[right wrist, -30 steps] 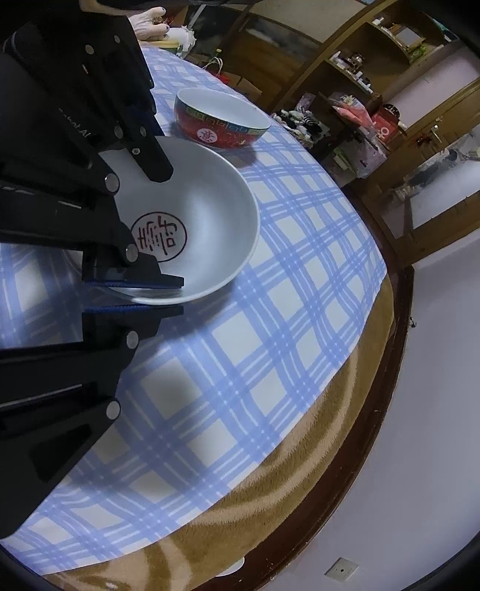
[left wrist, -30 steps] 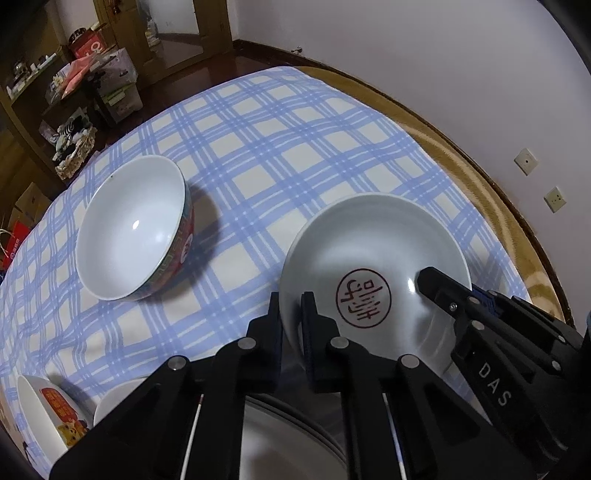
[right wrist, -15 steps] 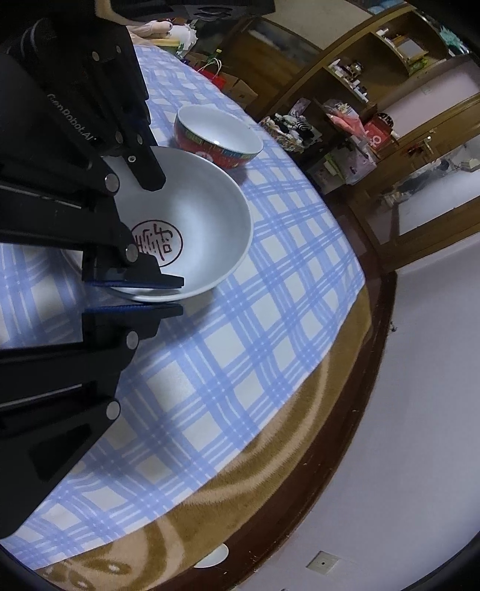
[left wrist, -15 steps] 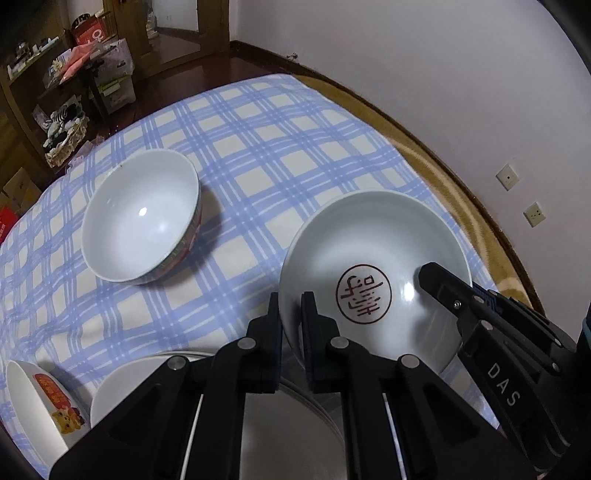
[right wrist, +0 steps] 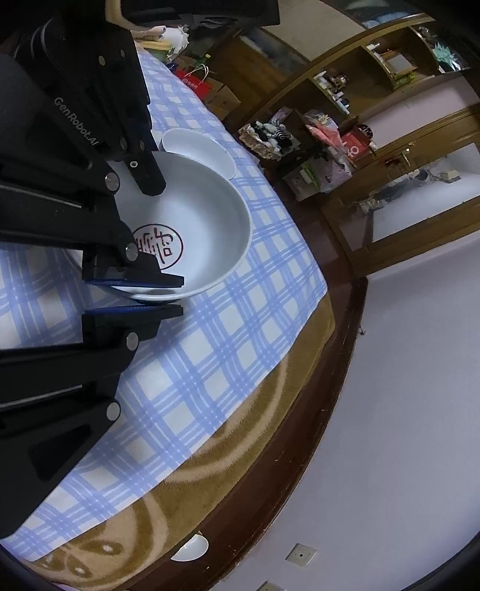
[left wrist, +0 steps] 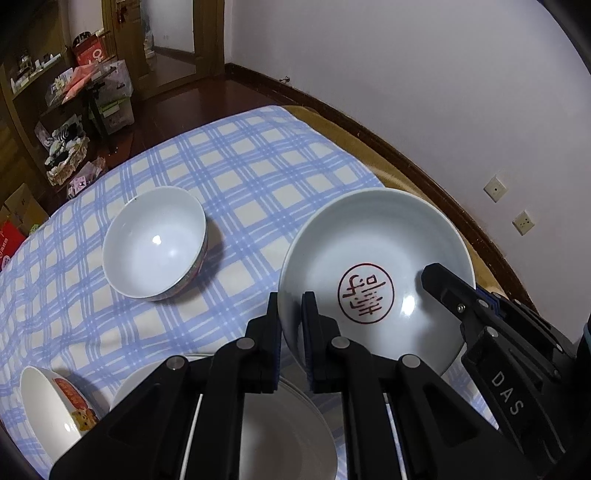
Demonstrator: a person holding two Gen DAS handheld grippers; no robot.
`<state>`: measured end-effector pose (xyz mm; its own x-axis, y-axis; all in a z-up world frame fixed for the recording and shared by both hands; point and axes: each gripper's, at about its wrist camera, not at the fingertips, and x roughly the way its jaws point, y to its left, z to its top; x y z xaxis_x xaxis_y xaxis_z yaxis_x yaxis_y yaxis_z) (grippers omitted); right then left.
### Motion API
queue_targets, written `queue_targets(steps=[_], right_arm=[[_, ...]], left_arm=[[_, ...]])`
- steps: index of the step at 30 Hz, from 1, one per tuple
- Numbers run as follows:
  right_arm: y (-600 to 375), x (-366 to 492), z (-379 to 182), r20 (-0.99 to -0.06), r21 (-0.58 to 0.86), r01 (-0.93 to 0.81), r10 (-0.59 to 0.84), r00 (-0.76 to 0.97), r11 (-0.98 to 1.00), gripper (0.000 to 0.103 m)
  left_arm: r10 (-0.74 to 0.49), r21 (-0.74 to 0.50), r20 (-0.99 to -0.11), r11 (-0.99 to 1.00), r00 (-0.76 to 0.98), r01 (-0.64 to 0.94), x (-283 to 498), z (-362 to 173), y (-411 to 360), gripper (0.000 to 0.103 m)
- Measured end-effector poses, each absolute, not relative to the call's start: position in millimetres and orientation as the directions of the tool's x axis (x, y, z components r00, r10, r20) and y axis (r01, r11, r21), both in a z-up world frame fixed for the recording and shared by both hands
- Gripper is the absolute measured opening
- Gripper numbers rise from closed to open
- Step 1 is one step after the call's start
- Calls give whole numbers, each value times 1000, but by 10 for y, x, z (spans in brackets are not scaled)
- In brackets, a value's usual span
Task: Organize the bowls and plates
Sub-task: 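Lift the red-character bowl with both tools, then carry the red-character bowl with both tools toward the plain white bowl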
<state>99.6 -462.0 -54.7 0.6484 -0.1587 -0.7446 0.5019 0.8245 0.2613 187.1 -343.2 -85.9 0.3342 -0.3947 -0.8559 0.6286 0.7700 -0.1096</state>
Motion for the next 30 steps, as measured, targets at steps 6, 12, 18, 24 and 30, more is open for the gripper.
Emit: queue_targets(steps=[6, 12, 18, 24, 30], right_arm=[[-4576, 959, -463, -726, 269, 489, -159, 669, 830, 9], [-4540, 964, -414, -713, 274, 474, -154, 684, 837, 9], [-4439, 999, -380, -709, 262, 455, -150, 689, 851, 9], [-4301, 1057, -366, -711, 251, 429, -136, 690, 868, 9], [-4111, 1063, -353, -710, 234, 408, -132, 692, 882, 10]], left_arm=[[-383, -77, -844, 779, 376, 622, 1819, -741, -3409, 11], [-386, -73, -839, 780, 384, 622, 1802, -665, -3339, 11], [-383, -74, -837, 787, 391, 612, 1810, -627, -3228, 11], [-376, -79, -837, 802, 397, 593, 1826, -609, -3076, 11], [-364, -83, -839, 820, 404, 566, 1810, -580, -2872, 11]])
